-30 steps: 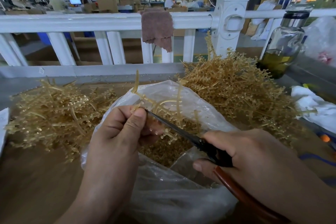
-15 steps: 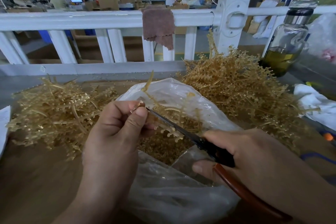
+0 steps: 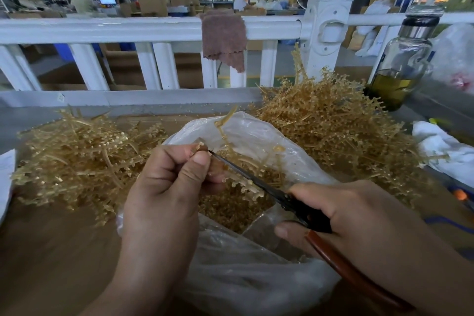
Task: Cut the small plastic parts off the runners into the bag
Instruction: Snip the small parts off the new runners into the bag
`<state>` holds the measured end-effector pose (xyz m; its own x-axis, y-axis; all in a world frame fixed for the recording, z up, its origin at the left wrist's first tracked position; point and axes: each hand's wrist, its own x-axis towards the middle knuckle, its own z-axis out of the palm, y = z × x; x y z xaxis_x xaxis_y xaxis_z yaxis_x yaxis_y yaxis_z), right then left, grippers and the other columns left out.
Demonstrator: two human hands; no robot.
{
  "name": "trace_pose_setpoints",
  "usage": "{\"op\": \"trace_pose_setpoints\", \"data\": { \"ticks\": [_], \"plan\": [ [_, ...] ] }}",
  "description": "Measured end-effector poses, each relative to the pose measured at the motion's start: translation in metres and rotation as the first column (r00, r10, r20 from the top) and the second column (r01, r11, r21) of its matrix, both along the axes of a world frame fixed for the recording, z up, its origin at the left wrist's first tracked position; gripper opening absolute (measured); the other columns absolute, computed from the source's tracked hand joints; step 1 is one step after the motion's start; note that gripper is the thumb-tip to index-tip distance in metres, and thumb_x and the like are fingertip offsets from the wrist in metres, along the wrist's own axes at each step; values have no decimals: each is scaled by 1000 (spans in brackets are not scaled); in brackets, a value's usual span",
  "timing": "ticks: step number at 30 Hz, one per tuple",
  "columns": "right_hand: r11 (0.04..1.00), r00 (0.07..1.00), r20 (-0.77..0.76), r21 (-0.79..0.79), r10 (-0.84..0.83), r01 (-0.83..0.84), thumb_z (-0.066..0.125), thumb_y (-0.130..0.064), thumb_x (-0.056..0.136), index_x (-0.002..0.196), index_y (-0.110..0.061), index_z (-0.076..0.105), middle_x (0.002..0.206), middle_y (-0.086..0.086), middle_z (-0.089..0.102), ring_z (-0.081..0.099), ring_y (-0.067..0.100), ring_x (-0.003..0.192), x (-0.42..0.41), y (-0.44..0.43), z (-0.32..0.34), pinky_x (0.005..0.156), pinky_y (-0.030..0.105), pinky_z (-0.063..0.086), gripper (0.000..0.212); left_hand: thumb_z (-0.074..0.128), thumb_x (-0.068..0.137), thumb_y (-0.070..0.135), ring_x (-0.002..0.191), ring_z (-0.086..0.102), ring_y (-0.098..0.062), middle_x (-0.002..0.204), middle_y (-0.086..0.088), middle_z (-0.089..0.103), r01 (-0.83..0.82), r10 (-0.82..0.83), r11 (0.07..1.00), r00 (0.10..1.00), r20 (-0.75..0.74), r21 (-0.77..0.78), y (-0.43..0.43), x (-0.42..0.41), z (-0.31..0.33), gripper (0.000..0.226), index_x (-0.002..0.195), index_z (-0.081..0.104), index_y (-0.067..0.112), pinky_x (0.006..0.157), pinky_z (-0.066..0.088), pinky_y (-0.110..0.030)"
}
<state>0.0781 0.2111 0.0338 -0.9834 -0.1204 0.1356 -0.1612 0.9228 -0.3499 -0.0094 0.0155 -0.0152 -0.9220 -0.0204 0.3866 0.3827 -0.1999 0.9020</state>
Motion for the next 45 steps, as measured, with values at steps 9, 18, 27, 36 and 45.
{"op": "trace_pose_setpoints", "data": {
  "ticks": [9, 18, 27, 36, 45],
  "plan": [
    [997, 998, -51, 49, -49, 51, 26, -86, 70, 98, -40, 50, 75, -20, 58, 55, -3, 75, -2, 0, -8, 57, 18, 43, 59, 62, 84, 32, 73, 68, -17, 78, -3, 70, 141, -158, 981, 979, 131, 131, 3, 2, 2, 15, 74, 71, 26, 64, 56, -27],
    [996, 993, -103, 65, -58, 64, 33, -81, 74, 88, -36, 54, 68, -21, 54, 53, -1, 63, -2, -3, -8, 52, 16, 38, 51, 62, 84, 30, 68, 67, -14, 75, -2, 69, 170, -191, 972, 974, 123, 159, 6, 4, 4, 16, 72, 72, 26, 61, 57, -26],
    [1000, 976, -217, 13, -17, 20, 44, -75, 78, 98, -30, 69, 76, -19, 67, 62, 3, 64, -2, 1, -9, 53, 32, 53, 55, 62, 87, 32, 67, 67, -15, 76, -4, 69, 205, -217, 973, 970, 113, 107, 5, 4, 2, 19, 73, 72, 25, 63, 55, -28],
    [999, 983, -184, 32, -15, 21, 41, -75, 78, 95, -34, 66, 70, -21, 62, 57, -2, 62, -2, 0, -7, 52, 18, 45, 51, 62, 87, 34, 68, 68, -16, 76, -4, 70, 205, -216, 974, 969, 117, 98, 4, 6, 1, 19, 73, 72, 24, 63, 55, -27],
    [999, 985, -172, -1, -32, 32, 38, -74, 78, 87, -35, 62, 61, -22, 52, 50, -4, 54, -1, -7, -9, 47, 13, 31, 47, 61, 86, 31, 65, 68, -14, 75, -2, 71, 209, -227, 969, 965, 131, 135, 6, 5, 2, 22, 67, 71, 28, 61, 56, -26]
  ]
}}
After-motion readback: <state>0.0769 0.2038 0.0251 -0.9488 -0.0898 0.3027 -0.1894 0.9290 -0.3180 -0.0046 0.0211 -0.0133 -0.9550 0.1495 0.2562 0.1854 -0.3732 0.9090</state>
